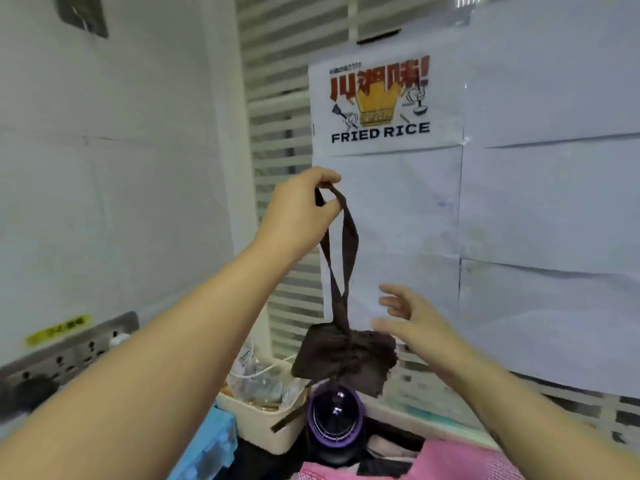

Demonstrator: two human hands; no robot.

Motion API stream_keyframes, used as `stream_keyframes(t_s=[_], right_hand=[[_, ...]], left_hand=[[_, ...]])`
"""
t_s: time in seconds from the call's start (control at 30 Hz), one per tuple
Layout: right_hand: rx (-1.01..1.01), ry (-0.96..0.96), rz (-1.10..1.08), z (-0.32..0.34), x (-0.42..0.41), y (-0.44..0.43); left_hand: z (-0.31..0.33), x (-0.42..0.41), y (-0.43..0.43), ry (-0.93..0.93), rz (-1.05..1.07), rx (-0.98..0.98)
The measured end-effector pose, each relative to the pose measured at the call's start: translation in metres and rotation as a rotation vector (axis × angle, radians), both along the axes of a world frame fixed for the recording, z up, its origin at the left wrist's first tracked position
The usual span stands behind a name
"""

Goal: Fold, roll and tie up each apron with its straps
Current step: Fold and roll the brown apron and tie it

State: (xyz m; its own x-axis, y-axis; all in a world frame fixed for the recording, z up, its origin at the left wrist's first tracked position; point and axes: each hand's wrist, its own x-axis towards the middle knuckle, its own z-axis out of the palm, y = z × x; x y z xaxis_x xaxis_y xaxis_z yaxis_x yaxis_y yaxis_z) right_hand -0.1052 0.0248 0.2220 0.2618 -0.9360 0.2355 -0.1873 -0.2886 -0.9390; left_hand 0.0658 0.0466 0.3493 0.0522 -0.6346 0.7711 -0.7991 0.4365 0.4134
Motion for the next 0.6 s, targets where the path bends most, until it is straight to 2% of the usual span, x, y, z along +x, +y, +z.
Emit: stream_keyframes(t_s=[0.1,0.3,0.4,0.6], right_hand=[[-0.261,0.018,0.144,0.085,0.057,0.002],[-0.512,0.141,0.222,0.186,0.15,-0.003],[-0.604,0.192,0.214,0.221,0.187,-0.008],[-0.832,0.166,0.084,0.291,0.246,-0.026]], left_hand=[[0.026,0.034,0.003,-0.035,0.055,0.001],[0.089,0.108,0.014,-0.093,0.235,-0.057],[0.122,0.15,0.027,-0.253,0.331,-0.047],[0.17,0.217,0.061,-0.61,0.653,-0.078]])
